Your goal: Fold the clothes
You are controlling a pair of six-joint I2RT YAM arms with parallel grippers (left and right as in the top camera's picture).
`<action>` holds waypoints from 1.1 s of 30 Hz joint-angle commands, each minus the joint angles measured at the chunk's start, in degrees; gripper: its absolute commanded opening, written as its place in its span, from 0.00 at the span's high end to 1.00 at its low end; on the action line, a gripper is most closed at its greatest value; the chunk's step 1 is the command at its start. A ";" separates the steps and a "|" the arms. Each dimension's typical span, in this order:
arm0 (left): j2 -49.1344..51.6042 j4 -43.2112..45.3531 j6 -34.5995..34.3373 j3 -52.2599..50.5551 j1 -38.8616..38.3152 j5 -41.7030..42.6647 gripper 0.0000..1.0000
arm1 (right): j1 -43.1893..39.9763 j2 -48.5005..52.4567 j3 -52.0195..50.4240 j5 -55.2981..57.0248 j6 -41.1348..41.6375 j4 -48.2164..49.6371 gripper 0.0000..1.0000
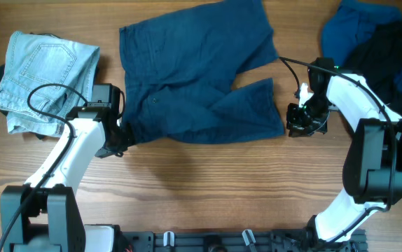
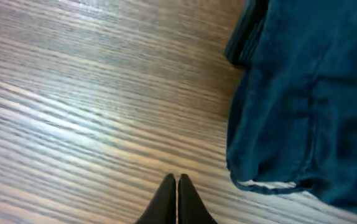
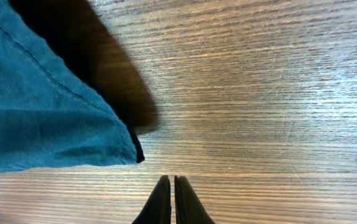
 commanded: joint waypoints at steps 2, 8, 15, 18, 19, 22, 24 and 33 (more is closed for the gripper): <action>0.02 5.97 -1.31 -2.08 0.17 5.97 0.81 | 0.09 -1.36 -0.59 0.76 0.20 0.70 0.92; 0.02 12.52 -0.59 -3.19 0.17 10.01 0.35 | 0.09 -1.36 -0.59 -0.52 0.00 1.86 0.76; -0.35 6.97 3.26 -3.19 0.24 11.06 0.37 | 0.09 -1.36 -0.59 -0.50 -0.04 2.32 0.72; -3.96 5.57 3.48 -3.19 0.22 11.26 0.30 | 0.09 -1.36 -0.59 -0.52 -0.07 2.51 0.71; -5.53 6.36 3.50 -3.19 0.22 11.50 0.26 | 0.09 -1.36 -0.59 -0.52 -0.26 2.51 0.71; -6.64 10.67 6.49 -3.19 0.17 16.00 0.25 | 0.09 -1.36 -0.59 -0.52 -0.42 2.51 0.71; -5.29 13.33 6.49 -3.19 0.07 15.98 0.26 | 0.09 -1.36 -0.59 -0.55 -0.42 2.47 0.71; 8.04 15.45 6.38 -3.19 0.07 15.96 0.50 | 0.09 -1.36 -0.59 -0.55 -0.76 1.99 0.71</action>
